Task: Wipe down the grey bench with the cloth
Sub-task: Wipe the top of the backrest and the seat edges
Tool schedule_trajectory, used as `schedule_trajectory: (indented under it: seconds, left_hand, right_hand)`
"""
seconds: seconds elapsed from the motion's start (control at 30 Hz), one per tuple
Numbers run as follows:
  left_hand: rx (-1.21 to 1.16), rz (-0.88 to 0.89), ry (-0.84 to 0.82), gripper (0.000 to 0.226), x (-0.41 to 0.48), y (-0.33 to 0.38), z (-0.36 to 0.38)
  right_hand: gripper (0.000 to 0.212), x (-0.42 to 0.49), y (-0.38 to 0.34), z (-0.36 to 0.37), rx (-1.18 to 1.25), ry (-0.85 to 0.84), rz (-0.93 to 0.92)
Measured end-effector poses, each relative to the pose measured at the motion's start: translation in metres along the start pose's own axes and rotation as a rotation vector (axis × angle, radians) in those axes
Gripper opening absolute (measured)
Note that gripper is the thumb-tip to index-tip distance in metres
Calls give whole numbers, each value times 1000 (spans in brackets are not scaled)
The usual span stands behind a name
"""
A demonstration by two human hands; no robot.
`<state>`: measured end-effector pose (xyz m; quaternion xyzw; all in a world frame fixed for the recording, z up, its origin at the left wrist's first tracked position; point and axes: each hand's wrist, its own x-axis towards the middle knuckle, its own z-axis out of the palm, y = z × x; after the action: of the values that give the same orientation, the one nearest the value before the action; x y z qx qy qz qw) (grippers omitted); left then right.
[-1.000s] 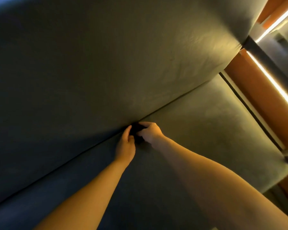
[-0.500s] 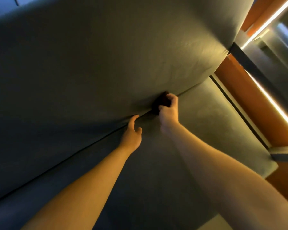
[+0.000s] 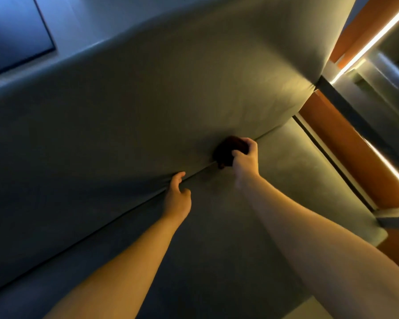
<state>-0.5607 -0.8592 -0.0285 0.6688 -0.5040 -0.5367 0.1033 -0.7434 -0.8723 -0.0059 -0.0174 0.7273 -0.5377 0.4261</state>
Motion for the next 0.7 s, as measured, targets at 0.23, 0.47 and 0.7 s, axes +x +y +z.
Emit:
schedule_trajectory:
  seconds: [0.23, 0.47, 0.7]
  left_hand:
    - [-33, 69, 0, 53, -8, -12, -34]
    - [-52, 131, 62, 53, -36, -31, -102]
    - [-126, 139, 133, 49, -65, -55, -185]
  right_hand:
    - [46, -46, 6, 46, -55, -21, -15]
    - [45, -127, 31, 100, -190, -186, -163]
    - [48, -206, 56, 156, -311, -397, -98]
